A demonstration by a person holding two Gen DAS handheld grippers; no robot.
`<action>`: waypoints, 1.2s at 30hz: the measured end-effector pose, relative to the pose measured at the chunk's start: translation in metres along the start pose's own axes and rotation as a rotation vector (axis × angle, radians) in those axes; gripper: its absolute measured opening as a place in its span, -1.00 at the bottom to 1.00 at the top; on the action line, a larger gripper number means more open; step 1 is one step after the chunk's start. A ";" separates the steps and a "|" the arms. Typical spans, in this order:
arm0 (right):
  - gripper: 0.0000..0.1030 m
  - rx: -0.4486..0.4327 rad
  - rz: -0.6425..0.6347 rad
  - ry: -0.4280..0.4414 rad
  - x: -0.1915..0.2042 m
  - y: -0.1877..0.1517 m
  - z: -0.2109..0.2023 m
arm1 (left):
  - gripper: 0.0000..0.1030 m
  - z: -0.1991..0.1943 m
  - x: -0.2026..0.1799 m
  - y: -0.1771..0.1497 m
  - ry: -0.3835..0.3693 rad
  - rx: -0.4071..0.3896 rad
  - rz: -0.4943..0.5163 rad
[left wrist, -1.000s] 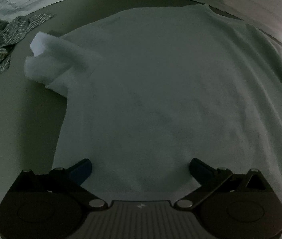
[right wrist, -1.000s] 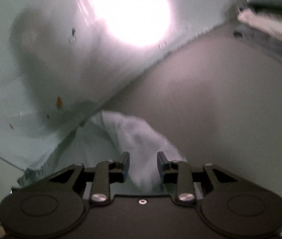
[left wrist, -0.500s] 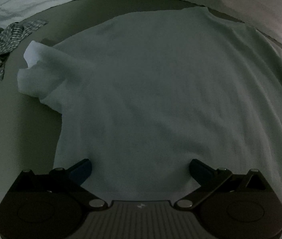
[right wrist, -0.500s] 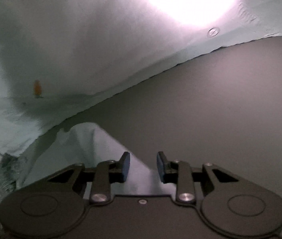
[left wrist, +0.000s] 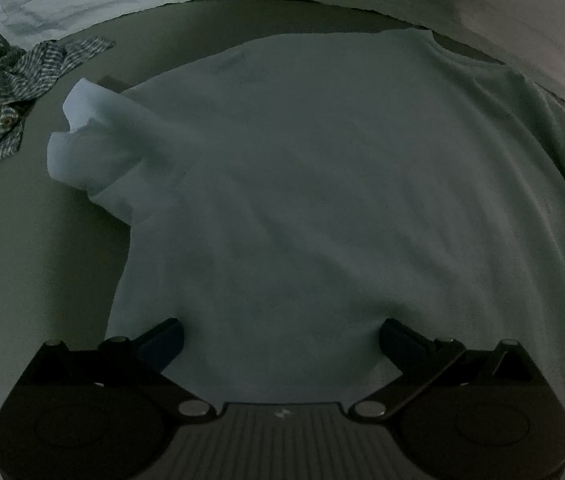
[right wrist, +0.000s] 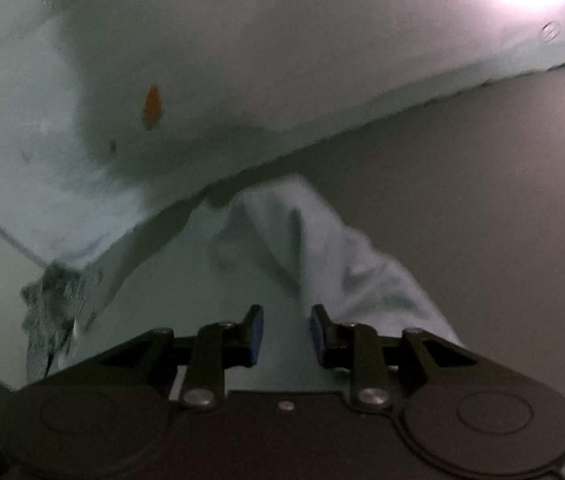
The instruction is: Fold clothes
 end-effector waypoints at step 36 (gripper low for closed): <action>-0.46 -0.204 -0.321 -0.500 -0.077 0.078 -0.059 | 1.00 -0.001 -0.004 0.001 0.015 -0.061 -0.028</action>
Point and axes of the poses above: each gripper's, at about its wrist camera, not at the fingertips, and z roughly the way its jaws point, x to its left, y to its top, the point moved 9 cm from there along z, roughly the way its jaws point, and after that the axes turned 1 degree about -x, right-handed, at the moved point
